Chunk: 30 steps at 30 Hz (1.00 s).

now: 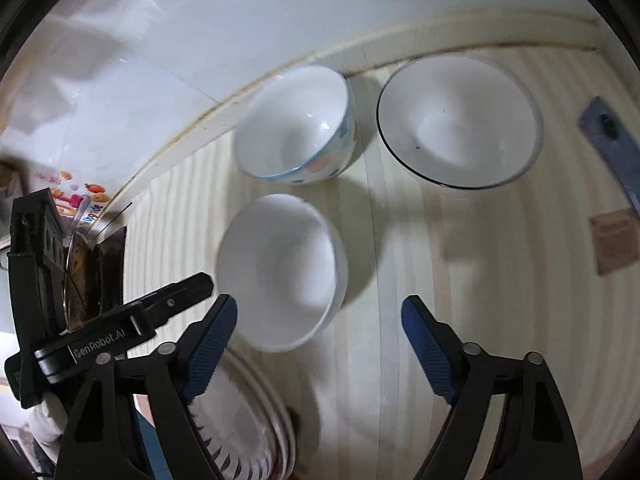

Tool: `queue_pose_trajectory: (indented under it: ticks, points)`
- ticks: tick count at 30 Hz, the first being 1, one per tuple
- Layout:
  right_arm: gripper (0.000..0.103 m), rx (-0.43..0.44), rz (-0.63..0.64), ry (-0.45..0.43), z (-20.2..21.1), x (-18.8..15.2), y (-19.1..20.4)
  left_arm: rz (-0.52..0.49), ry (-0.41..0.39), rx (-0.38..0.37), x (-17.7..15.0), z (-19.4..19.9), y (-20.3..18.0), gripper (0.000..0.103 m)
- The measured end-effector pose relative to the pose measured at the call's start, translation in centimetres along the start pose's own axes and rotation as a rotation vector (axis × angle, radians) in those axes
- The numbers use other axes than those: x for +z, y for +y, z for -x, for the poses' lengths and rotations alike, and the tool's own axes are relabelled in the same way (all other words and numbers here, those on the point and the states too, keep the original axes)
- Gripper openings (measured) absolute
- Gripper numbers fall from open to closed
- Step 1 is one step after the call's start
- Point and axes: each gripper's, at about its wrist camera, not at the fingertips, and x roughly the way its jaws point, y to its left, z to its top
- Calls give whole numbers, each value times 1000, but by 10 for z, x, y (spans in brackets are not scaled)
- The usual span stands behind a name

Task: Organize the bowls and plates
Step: 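Reach both grippers to the plain white bowl and grasp its rim, then lift the plain white bowl with both grippers and set it beside the plates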

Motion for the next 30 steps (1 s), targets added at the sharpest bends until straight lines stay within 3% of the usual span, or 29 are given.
queue_pose_trajectory:
  ticks: [3,4,6,7,17,30]
  points:
    - [62,23,-8,45,-24,10,-7,-3,45,-21,5,-20,-5,36]
    - [50,30,-5,57,-34,14,-10,-9,61,-26,6,-27,-7,28]
    - [28,38,2,65,-43,15,-11,-17,59,-11,7,-32,-10,25]
    - [24,25,10,68,-47,16,-11,-21,49,0,7,-32,-11,25]
    - [21,17,48,29,-32,2,-11,-58,-6,15,-14,-16,-32,25]
    - [21,-9,60,-24,43,-69,-39,-184,-15,-32,-89,13,-87,25]
